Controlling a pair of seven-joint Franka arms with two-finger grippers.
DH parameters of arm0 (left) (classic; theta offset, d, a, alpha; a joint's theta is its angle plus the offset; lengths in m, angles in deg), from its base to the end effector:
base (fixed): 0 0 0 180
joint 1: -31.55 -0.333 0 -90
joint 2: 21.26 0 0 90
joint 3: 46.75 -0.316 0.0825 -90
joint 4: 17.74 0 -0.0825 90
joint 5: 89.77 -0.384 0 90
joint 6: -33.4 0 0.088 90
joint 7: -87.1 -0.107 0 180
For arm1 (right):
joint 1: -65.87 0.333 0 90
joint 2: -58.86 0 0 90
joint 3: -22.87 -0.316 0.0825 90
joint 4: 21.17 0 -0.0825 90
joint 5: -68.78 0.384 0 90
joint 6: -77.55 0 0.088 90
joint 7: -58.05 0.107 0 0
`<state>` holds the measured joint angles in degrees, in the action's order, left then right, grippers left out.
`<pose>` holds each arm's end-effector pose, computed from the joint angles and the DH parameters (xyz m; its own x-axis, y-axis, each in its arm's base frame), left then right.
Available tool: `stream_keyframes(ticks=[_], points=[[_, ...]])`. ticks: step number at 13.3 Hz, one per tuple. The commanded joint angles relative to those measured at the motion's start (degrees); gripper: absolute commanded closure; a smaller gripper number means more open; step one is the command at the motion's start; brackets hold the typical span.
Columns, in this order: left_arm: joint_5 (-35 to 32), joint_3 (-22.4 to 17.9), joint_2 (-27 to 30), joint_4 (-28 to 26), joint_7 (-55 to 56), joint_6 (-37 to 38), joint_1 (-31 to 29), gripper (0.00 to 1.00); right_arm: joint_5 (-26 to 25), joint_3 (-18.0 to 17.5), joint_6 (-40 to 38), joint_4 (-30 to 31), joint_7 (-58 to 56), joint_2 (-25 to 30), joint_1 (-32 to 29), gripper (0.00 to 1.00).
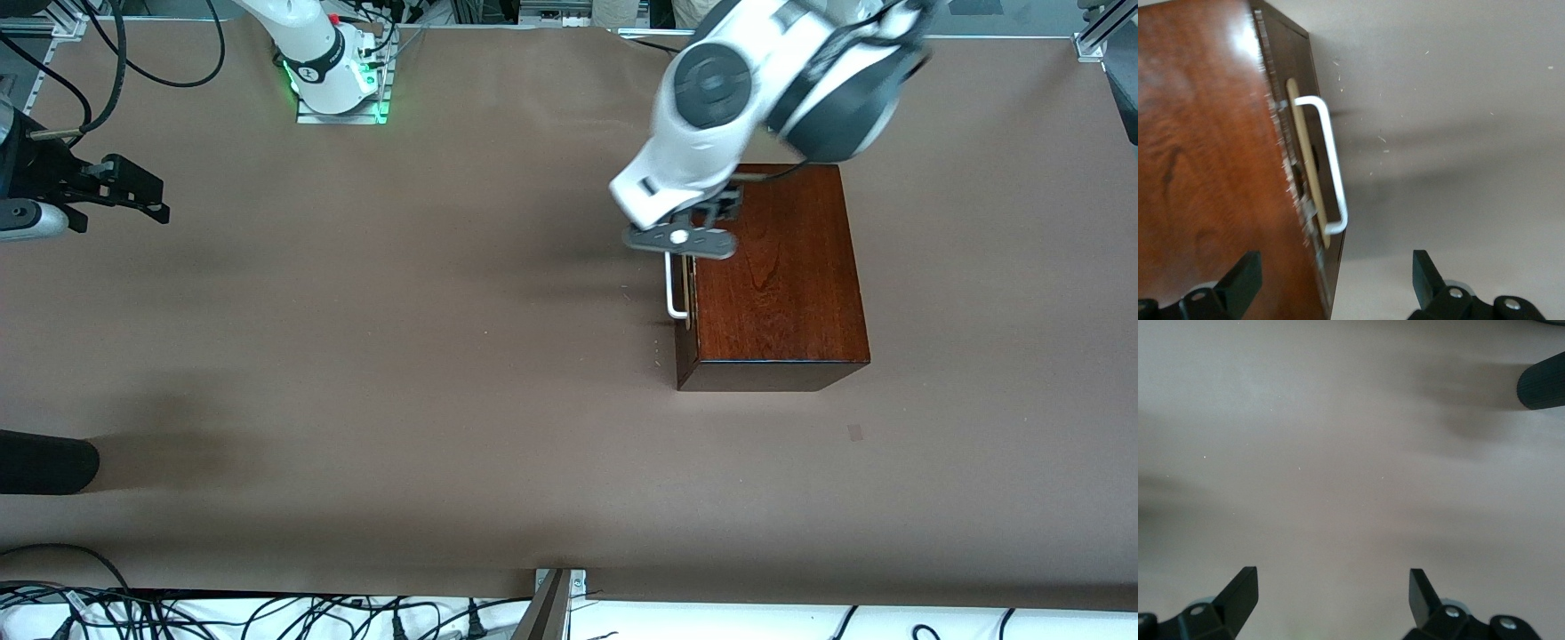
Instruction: Open drawer, take yellow block, close drawer
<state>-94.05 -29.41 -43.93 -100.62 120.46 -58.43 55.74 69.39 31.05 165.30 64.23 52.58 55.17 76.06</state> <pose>0.5088 -0.4023 0.4536 0.9694 -0.1316 -0.2070 -0.1519 -0.9847 -0.0850 0.5701 0.0240 0.6230 0.9912 0.1307 -0.0225 0.1306 -0.9914 -0.0036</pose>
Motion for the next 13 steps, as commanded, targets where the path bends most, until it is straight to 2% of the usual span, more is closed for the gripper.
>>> stream_keyframes(ticks=[1, 3, 5, 13], points=[[-7.04, -0.38, -6.49, 1.94, 2.5, -0.72, 4.62, 0.0, 0.18, -0.36, -0.03, -0.41, 0.55, 0.0, -0.08, 0.0], [-9.86, -0.38, -7.47, -0.16, 2.59, -2.03, 4.64, 0.0, 0.18, -0.36, -0.12, -0.41, 0.55, 0.0, -0.08, 0.0], [-10.31, -0.38, -6.95, -5.07, 2.85, -5.36, 4.2, 0.0, 0.18, -0.36, -0.12, -0.41, 0.55, 0.0, -0.08, 0.0], [-12.07, -0.38, -7.56, -9.48, 6.62, -10.38, 4.72, 0.0, 0.18, -0.36, -0.12, -0.41, 0.55, 0.0, 0.01, 0.0]])
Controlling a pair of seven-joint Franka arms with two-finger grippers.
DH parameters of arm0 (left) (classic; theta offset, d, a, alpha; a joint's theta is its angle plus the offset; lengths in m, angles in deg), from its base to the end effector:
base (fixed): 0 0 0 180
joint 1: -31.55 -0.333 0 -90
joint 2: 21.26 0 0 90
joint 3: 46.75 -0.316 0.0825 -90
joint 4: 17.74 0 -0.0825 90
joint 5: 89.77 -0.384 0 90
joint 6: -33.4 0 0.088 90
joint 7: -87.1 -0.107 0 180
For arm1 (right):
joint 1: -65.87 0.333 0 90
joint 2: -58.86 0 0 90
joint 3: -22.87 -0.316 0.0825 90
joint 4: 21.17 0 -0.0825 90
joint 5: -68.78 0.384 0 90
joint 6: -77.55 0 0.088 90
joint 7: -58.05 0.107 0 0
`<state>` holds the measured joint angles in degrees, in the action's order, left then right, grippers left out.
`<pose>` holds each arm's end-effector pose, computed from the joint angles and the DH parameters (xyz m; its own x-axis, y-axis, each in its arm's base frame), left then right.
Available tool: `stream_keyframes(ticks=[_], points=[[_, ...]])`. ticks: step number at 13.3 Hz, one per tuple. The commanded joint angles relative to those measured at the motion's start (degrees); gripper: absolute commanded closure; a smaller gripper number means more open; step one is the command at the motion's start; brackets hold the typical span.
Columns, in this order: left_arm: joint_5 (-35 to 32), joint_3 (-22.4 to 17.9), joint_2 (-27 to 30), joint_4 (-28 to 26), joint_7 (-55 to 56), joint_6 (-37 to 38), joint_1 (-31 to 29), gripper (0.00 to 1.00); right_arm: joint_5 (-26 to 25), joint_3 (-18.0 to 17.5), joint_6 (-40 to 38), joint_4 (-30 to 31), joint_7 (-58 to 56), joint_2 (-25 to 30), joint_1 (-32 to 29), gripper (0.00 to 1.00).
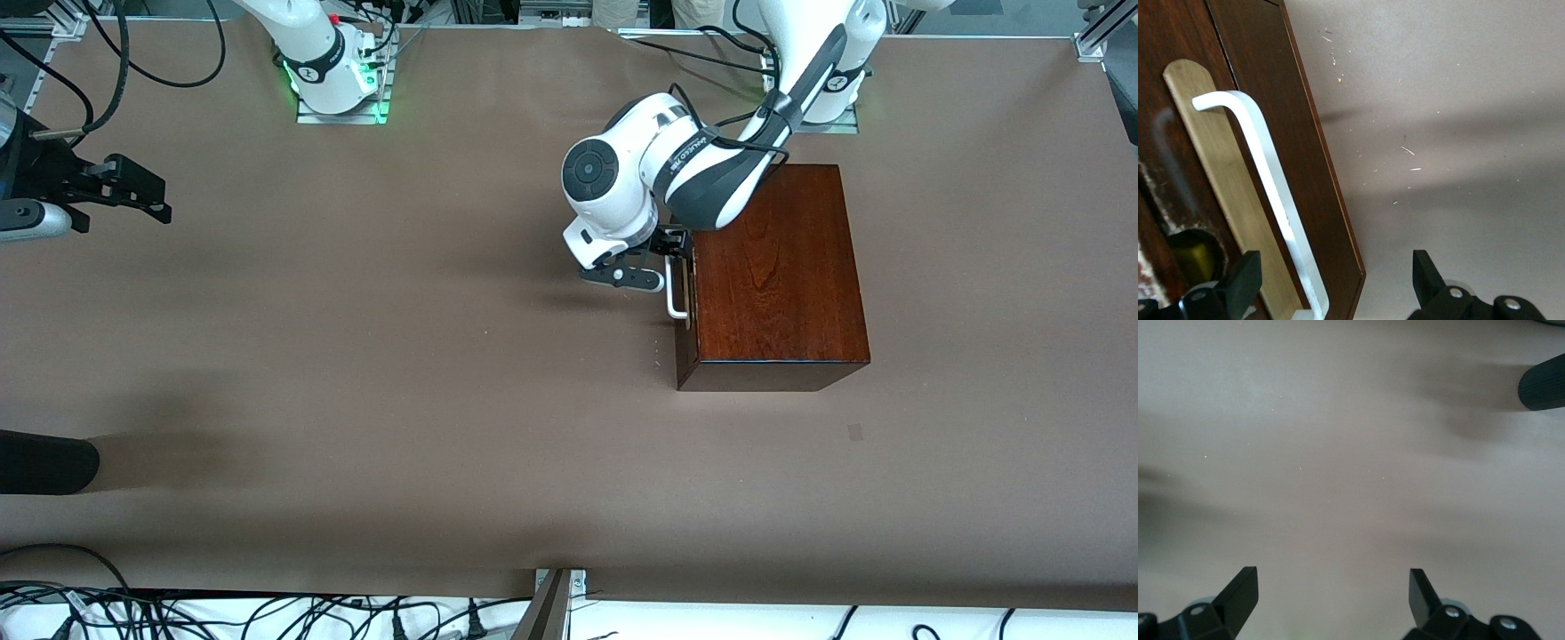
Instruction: Open drawer, take yellow block, close drawer
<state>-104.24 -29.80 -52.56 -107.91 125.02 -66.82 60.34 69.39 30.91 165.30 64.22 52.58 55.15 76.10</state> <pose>0.4859 -0.4329 0.3104 0.9585 -0.1739 -0.2260 -0.2315 -0.9374 -0.2604 0.5701 0.0258 0.6228 0.9908 0.1338 -0.0227 0.1337 -0.9910 -0.0038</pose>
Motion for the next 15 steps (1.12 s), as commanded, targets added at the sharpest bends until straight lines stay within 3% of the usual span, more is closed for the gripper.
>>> stream_keyframes(ticks=[1, 8, 15], points=[[-1.88, 0.01, 0.54, -2.29, 2.59, -2.52, 0.13, 0.0, 0.18, -0.21, -0.21, -0.4, 0.55, 0.02, -0.12, 0.0], [-5.57, 0.01, -3.06, -2.47, 8.04, -7.25, 1.01, 0.0, 0.18, -0.21, -0.21, -0.4, 0.55, 0.02, -0.04, 0.0], [-3.64, 0.1, -4.65, -0.1, 13.85, -15.34, 5.57, 0.0, 0.18, -0.21, -0.12, -0.4, 0.55, 0.1, -0.04, 0.0]])
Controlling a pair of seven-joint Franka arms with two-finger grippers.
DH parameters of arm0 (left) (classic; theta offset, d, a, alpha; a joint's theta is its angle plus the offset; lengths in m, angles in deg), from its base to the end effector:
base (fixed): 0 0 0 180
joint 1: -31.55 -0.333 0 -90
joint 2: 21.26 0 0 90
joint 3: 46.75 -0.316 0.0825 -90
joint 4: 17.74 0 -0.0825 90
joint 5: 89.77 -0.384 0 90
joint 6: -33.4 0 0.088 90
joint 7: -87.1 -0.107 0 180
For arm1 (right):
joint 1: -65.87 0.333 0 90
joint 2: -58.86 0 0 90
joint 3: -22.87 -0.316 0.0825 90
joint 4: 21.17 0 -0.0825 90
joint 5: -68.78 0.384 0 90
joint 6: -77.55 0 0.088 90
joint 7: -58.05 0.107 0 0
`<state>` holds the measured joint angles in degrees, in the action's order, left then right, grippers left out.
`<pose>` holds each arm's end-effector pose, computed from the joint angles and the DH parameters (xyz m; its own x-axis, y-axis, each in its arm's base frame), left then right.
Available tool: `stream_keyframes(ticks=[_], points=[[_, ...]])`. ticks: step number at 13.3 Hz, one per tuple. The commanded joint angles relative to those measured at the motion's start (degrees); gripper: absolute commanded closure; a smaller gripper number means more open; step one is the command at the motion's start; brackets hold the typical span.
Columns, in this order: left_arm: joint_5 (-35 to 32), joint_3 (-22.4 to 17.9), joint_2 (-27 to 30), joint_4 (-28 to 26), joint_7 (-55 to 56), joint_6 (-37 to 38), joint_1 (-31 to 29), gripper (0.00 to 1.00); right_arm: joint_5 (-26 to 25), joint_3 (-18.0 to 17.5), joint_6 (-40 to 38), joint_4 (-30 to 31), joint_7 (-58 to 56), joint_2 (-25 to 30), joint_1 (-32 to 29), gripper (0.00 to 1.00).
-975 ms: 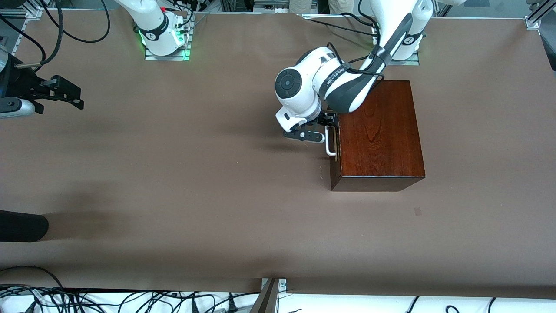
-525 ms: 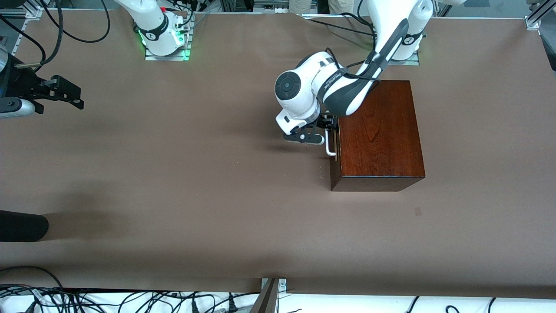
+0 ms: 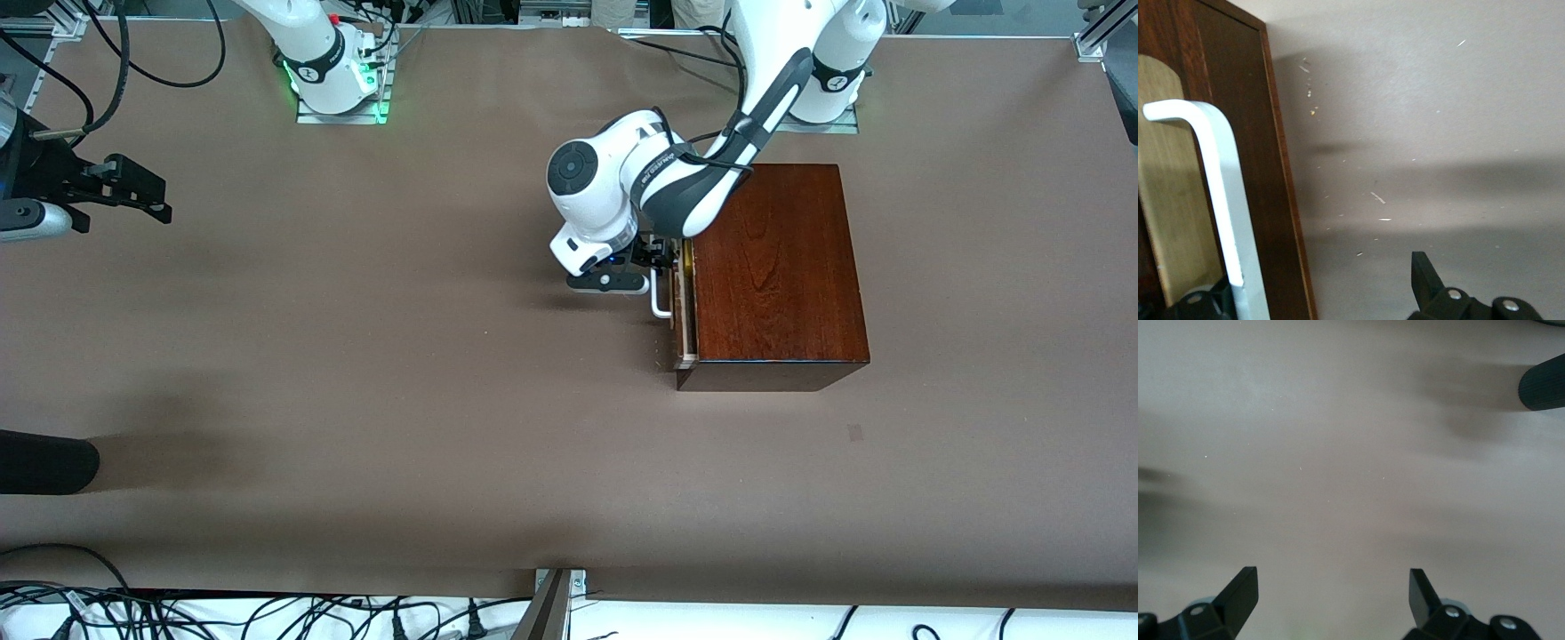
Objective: Open drawer, take yellow block, close drawer
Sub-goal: 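Pull the drawer out of the box with the left gripper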
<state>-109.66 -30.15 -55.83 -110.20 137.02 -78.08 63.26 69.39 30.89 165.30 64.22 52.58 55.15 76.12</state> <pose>0.4738 -0.4644 0.2677 0.9927 -0.1012 -0.0650 -0.1148 -0.9580 -0.2629 0.5701 0.0262 0.6228 0.9907 0.1345 -0.0227 0.1344 -0.9909 -0.0038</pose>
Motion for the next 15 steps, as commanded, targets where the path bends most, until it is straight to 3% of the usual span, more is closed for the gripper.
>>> stream_keyframes(ticks=[1, 3, 10, 15], points=[[3.78, 0.44, -1.46, 2.63, 1.85, -5.75, 3.27, 0.0, 0.18, -0.2, -0.12, -0.4, 0.55, 0.02, -0.05, 0.0], [7.21, 0.44, -1.99, 3.51, 1.76, -9.79, 3.45, 0.0, 0.18, -0.2, -0.03, -0.4, 0.55, 0.02, -0.05, 0.0], [9.25, 0.44, -0.94, 7.73, 1.06, -8.93, 3.1, 0.0, 0.18, -0.29, -0.12, -0.4, 0.37, 0.11, 0.04, 0.0], [8.46, -0.08, 6.42, 8.96, -0.52, 2.64, 1.7, 0.0, 0.27, -0.38, -0.12, -0.49, -0.06, 0.02, 0.21, 0.0]])
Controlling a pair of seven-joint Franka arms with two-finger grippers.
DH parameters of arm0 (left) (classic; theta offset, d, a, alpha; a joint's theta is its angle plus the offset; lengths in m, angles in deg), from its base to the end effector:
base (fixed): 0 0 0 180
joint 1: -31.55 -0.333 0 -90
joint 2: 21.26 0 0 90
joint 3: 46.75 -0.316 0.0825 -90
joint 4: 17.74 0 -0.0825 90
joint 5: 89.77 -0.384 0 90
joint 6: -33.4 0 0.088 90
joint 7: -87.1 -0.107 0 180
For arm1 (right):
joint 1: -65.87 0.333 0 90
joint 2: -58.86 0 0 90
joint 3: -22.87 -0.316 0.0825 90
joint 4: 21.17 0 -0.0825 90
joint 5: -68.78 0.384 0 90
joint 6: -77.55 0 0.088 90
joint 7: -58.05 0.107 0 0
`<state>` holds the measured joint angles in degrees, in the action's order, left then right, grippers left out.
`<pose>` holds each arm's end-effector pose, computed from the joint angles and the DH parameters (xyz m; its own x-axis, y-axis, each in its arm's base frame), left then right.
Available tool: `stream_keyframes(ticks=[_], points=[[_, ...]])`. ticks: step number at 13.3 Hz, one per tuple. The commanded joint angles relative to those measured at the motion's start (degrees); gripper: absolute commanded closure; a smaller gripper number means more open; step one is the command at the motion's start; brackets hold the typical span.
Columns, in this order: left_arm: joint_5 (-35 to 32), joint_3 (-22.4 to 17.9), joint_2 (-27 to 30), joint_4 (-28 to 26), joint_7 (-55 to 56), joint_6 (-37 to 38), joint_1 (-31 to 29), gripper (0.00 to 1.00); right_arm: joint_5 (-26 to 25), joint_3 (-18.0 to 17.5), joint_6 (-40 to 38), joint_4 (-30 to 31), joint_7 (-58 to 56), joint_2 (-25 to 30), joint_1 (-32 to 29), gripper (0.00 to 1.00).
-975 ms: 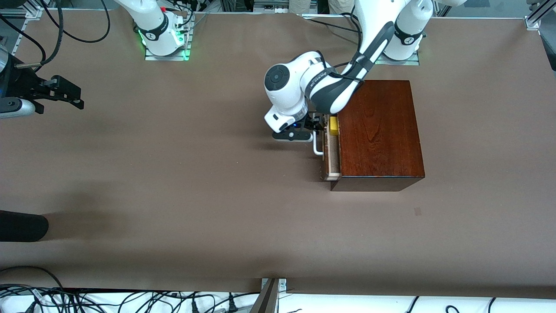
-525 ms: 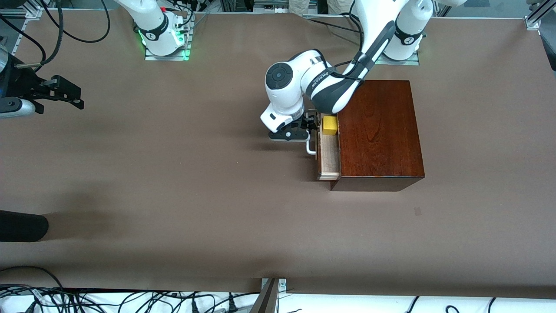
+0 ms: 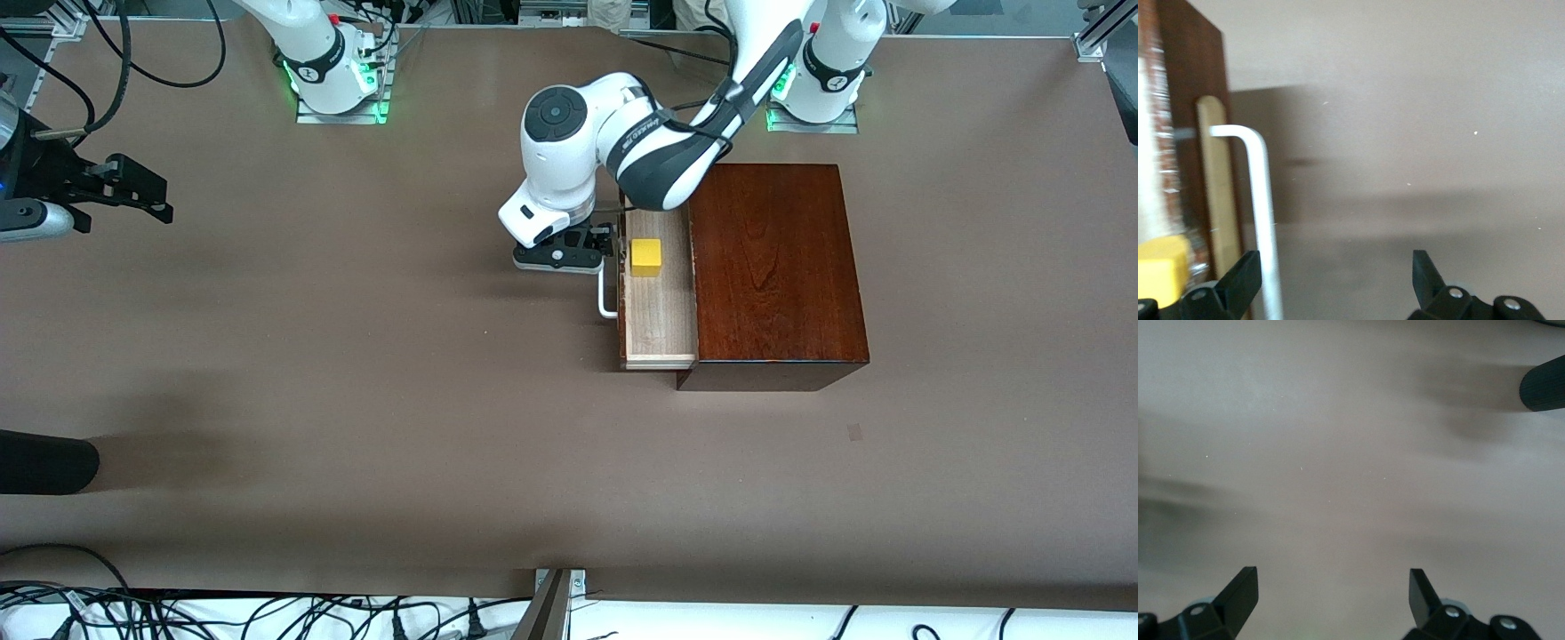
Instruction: Open drawer, take yellow block, close drawer
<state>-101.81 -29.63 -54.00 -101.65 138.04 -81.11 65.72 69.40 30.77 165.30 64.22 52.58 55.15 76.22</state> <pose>0.4779 -0.5181 0.3587 0.9986 -0.0508 0.0165 -0.0503 -0.9984 -0.0276 0.5700 0.0283 0.6228 0.9901 0.1383 -0.0227 0.1382 -0.9904 -0.0041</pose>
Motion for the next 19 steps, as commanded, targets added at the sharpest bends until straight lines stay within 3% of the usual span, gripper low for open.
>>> stream_keyframes(ticks=[1, 4, 9, 15, 19], points=[[0.61, -0.78, 6.61, 1.54, -1.54, 9.62, -1.64, 0.0, 0.35, -0.34, -0.47, -0.49, -0.06, 0.11, 0.11, 0.0], [0.52, -0.86, 10.58, 4.8, -1.71, 18.35, -7.6, 0.0, 0.44, -0.61, -0.65, -0.4, -0.24, 0.11, 0.28, 0.0], [0.61, -0.78, 16.21, 5.16, -13.54, 22.3, -20.61, 0.0, 4.39, -3.59, 0.14, -0.31, -0.59, -0.06, 1.42, 0.0], [2.01, -0.69, 17.88, 5.25, -31.21, 23.99, -33.36, 0.0, 3.95, -3.6, 3.91, -0.31, -0.59, -1.02, 10.73, 0.0], [4.48, -1.04, 19.54, 2.19, -41.68, 23.55, -37.94, 0.0, 3.87, -3.68, 7.7, -0.4, -0.68, -6.37, 21.53, 0.0]])
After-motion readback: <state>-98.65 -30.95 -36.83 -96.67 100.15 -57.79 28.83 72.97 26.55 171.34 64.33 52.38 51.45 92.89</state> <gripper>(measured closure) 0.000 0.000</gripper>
